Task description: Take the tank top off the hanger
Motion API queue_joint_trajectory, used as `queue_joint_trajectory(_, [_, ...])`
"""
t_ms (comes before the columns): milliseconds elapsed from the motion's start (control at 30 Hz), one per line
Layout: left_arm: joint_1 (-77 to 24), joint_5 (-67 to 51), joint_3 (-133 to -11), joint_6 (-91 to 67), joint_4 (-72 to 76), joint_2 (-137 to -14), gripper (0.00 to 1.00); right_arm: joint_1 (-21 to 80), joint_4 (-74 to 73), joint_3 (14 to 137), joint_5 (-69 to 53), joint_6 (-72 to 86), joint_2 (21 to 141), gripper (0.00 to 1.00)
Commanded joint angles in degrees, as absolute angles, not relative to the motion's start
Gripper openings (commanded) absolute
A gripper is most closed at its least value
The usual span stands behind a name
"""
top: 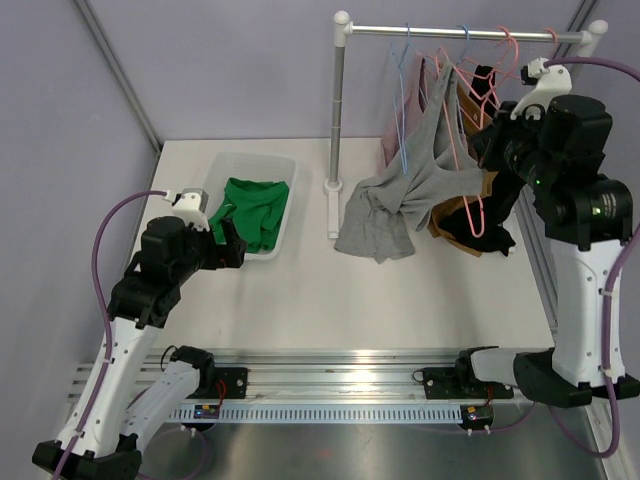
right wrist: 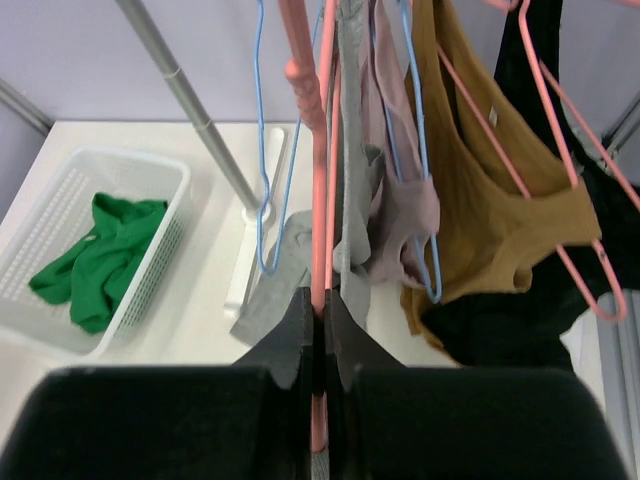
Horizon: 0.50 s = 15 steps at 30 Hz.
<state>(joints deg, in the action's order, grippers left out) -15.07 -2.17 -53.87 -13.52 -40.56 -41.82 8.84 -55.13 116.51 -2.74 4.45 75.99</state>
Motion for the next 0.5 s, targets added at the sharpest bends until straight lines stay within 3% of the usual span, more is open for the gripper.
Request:
queue_joint_trajectory(0, [-15.21, -5.44, -56.51, -13.53, -37.71, -41.66, 0.99, 8.88, -58.78, 115.32, -4.66, 7.11, 69.11, 0.00])
queue_joint_trajectory(267, [-23.36, -2.56, -63.45, -16.69, -38.85, -43.33, 0.99, 8.88, -68.37, 113.73, -14.30, 7.03, 56.09, 0.00])
queue_joint_trajectory(467, [-45.59, 10.19, -71.01, -20.21, -34.90, -47.63, 0.99, 9.58, -70.41, 109.44, -23.09, 8.70, 48.70, 0.00])
